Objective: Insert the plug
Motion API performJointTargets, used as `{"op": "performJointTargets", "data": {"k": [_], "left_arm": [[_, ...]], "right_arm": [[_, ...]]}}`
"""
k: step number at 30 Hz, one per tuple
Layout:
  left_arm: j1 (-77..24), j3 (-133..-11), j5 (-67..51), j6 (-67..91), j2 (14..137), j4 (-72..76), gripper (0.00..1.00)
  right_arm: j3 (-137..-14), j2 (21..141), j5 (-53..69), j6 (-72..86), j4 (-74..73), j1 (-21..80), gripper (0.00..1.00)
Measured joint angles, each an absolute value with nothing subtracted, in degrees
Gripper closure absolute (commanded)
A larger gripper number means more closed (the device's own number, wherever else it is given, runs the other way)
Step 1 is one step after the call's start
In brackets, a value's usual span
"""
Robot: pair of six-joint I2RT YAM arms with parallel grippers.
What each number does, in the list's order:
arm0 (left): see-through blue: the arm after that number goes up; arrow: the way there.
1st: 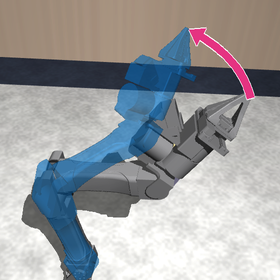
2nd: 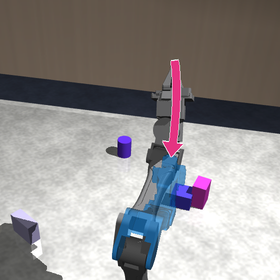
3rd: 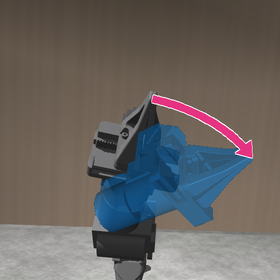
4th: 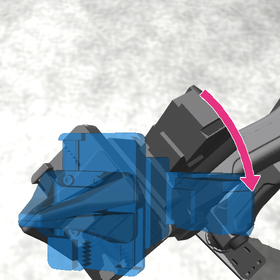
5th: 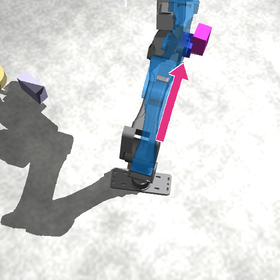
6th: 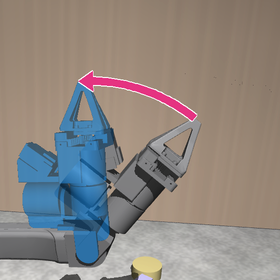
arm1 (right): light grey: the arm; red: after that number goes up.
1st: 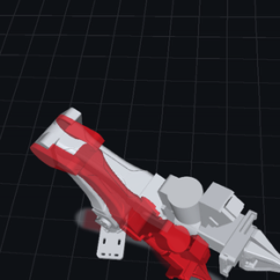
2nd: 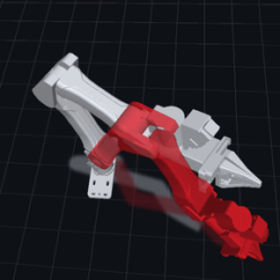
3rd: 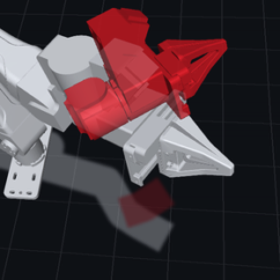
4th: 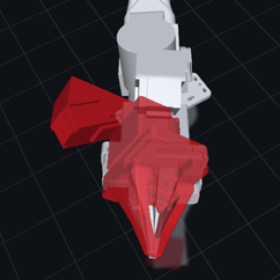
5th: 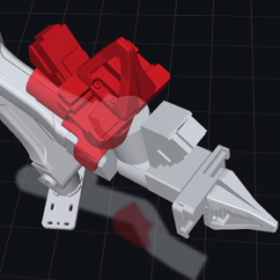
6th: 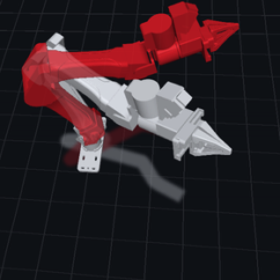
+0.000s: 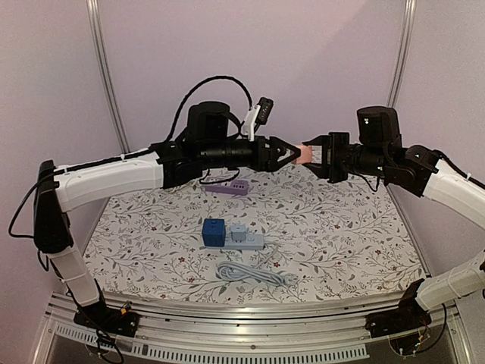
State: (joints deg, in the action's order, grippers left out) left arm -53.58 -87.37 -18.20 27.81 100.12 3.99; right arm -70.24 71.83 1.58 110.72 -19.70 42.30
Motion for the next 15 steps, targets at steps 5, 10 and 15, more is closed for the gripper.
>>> {"op": "performJointTargets", "data": {"k": [5,10,15], "left_arm": [[-53.8,-89.7,-17.2,27.5,102.1,2.5,0.41],[-54.0,-91.9,-17.1,27.3,103.9,1.4,0.48],[-54.0,-93.0,-17.1,27.3,105.2,0.0,0.51]], "right_arm": [[-70.2,71.8,1.6,110.8,-19.7,42.5,1.0],[-70.2,71.6,0.9,110.8,-20.0,42.7,1.0],[-70.2,71.1,-0.6,111.2,-20.2,42.8,1.0]]}}
